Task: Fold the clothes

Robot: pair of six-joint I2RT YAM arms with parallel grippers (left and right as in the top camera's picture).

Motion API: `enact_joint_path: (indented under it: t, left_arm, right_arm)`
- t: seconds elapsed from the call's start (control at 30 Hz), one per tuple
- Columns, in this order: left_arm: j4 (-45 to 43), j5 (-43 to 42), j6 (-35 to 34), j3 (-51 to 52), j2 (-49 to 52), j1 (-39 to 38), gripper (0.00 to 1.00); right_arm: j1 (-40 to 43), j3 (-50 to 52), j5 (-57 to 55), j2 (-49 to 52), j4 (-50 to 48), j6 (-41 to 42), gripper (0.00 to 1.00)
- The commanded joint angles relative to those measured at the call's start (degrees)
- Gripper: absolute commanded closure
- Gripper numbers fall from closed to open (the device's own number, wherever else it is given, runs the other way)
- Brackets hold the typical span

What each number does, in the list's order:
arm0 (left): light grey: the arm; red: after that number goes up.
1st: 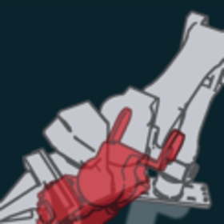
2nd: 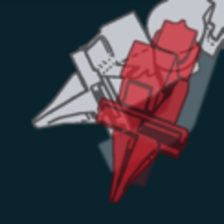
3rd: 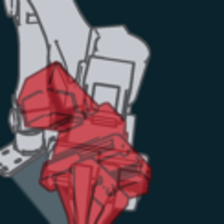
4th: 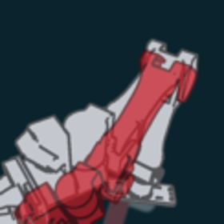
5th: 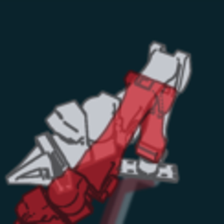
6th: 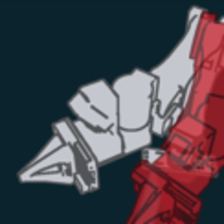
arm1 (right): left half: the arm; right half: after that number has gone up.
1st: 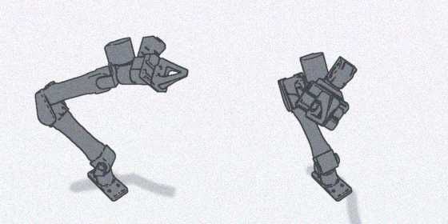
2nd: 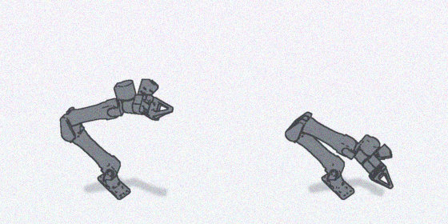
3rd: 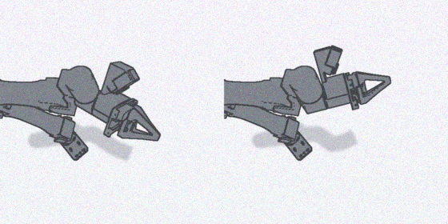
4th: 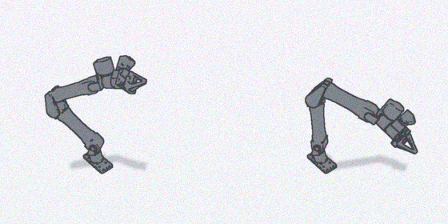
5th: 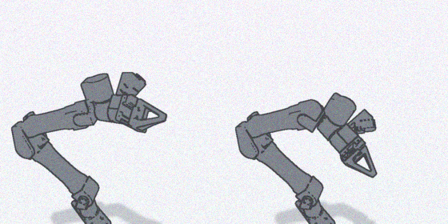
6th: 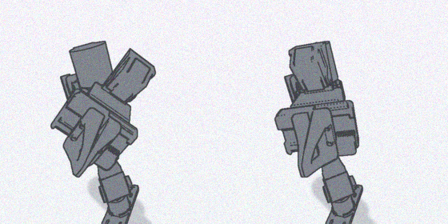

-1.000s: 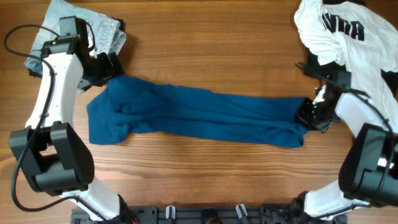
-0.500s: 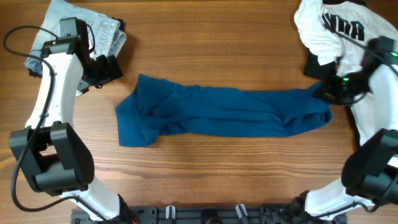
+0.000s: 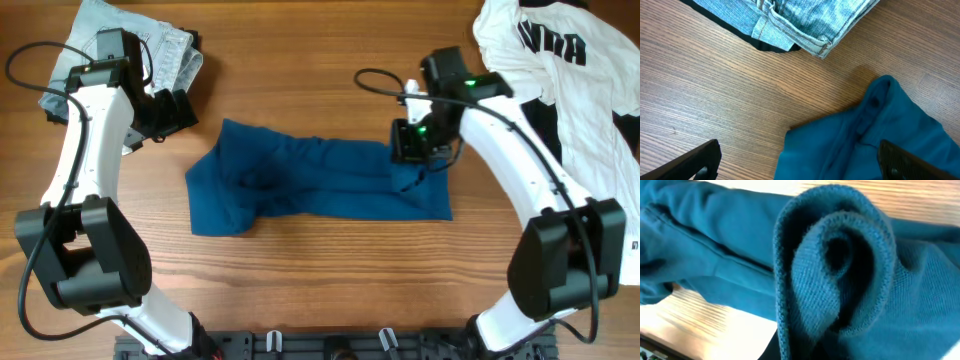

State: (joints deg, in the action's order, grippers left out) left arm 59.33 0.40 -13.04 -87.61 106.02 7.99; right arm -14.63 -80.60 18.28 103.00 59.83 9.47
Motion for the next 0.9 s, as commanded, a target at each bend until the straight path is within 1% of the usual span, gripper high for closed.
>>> enact_joint_path:
  t: [0.0,0.03,0.07,0.1,0.13,0.17,0.2,0.33,0.4,0.47,0.5,0.67,0.73,0.8,0.87]
  left_arm:
    - [0.02,0.74,-0.72,-0.35,-0.22,0.07,0.0]
    - [0.02,0.74,-0.72,-0.35,-0.22,0.07,0.0]
    - [0.02,0.74,-0.72,-0.35,-0.22,0.07,0.0]
    - [0.04,0.74,-0.72,-0.35,-0.22,0.07,0.0]
    - [0.07,0.74,-0.72,-0.35,-0.22,0.07,0.0]
    - [0.07,0.74,-0.72,-0.35,-0.22,0.07,0.0]
    - [0.15,0.74,-0.72,-0.35,-0.22,0.07,0.0]
    - [0.98,0.7,-0.7,-0.35,-0.22,0.07,0.0]
    - [3.26,-0.68,0.55,-0.35,-0.22,0.07,0.0]
    - [5.27,-5.49,5.79,-0.11,-0.2,0.07,0.0]
    - [6.21,-8.74,8.83,0.68,-0.22,0.07,0.0]
    - [5.88,-17.64,17.05,7.37,-0.2,0.07,0.0]
    - [5.64,-18.16,17.81,9.11,-0.2,0.07,0.0]
    - [5.29,-17.92,21.79,11.67,-0.2,0.28,0.0]
    - [4.04,-17.97,23.06,13.14,-0.22,0.28,0.0]
  right_arm:
    - [-4.57,0.79,0.37,1.64,-3.15,3.76,0.96]
    - [-5.62,0.79,0.42,2.23,-3.74,4.22,0.95]
    - [-6.56,0.79,0.96,2.67,-3.89,4.2,0.82]
    - [-7.23,0.79,1.29,3.04,-3.87,4.13,0.54]
    - [-7.69,0.79,1.88,3.04,-3.87,3.82,0.34]
    - [-8.04,0.74,3.08,2.97,-3.89,3.19,0.24]
    - [-8.02,0.35,4.72,2.73,-3.74,2.51,0.2]
    - [-7.34,-2.93,6.82,1.03,-1.66,2.64,0.2]
    - [-6.49,-5.79,4.98,-0.61,-0.7,2.51,0.18]
    - [-4.94,-7.72,1.11,-1.36,0.0,2.51,0.08]
    - [-3.52,-8.09,-0.81,-1.46,-0.02,2.4,0.01]
    - [2.86,-8.07,-0.94,-1.22,0.17,-2.03,0.0]
    - [4.35,-8.07,-0.92,-1.22,0.22,-2.47,0.0]
    - [5.6,-8.07,-0.94,-1.22,0.22,-3.41,0.0]
    - [5.77,-8.07,-1.68,-1.22,-0.09,-3.52,0.0]
